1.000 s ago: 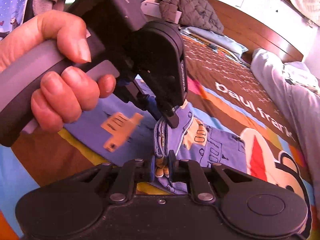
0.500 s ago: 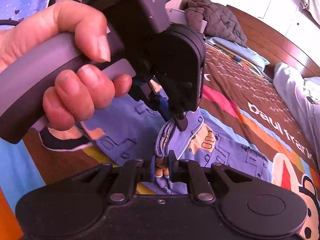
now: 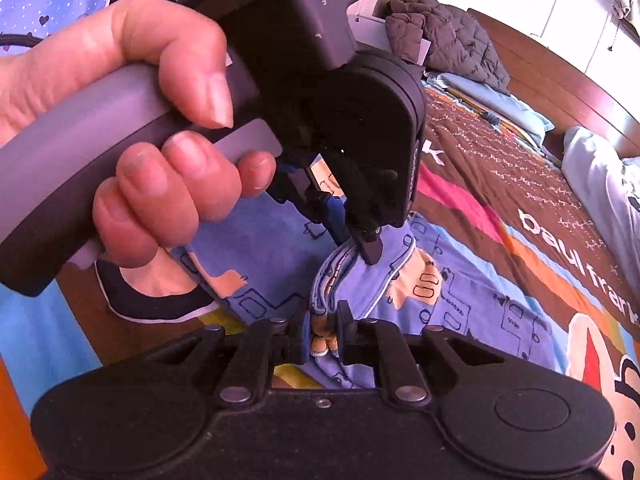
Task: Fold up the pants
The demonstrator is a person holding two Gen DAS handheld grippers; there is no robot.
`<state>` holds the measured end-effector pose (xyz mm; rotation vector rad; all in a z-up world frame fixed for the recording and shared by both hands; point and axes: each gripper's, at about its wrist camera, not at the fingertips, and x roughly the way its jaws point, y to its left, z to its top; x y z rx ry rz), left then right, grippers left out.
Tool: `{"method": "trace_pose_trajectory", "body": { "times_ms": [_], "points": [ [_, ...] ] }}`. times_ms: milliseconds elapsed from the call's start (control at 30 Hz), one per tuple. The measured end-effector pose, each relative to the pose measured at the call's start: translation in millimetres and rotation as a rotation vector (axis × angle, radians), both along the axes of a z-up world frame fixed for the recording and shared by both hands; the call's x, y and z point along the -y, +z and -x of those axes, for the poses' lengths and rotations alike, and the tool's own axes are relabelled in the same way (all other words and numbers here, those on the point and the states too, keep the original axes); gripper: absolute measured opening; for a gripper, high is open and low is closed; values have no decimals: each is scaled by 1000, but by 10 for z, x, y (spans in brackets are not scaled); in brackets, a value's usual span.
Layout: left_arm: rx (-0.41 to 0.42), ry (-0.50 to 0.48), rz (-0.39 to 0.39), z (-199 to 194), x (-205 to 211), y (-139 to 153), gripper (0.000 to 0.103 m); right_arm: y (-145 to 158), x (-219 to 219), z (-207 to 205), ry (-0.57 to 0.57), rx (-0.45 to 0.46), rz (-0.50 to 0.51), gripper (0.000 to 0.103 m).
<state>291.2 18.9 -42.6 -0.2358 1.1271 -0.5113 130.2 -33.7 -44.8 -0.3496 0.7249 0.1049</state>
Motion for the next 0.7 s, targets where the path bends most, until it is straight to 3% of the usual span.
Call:
{"method": "trace_pose_trajectory", "body": {
  "times_ms": [33,133,167,200,300,400,500,600,700],
  "points": [
    [6,23,-15,9,-24,3,24,-3,3,-6,5,-3,-3,17],
    [37,79,-29,69,-140,86,46,4,88,84,36,-5,-19,36],
    [51,97,-33,99,-183,130,53,28,151,150,46,-1,-18,49],
    [78,114,-37,147,-225,191,54,63,234,240,49,14,-14,61],
    [156,128,-37,265,-237,339,59,163,605,500,-6,99,50,74],
    [210,106,12,341,-112,410,72,218,1111,490,-138,143,107,75],
    [263,55,43,401,136,418,82,232,1604,280,-227,156,8,69],
    [301,18,49,394,361,330,82,150,1909,4,-152,132,-158,54],
    [278,34,20,325,453,148,82,46,2016,-280,-62,105,-295,37]
  ]
}}
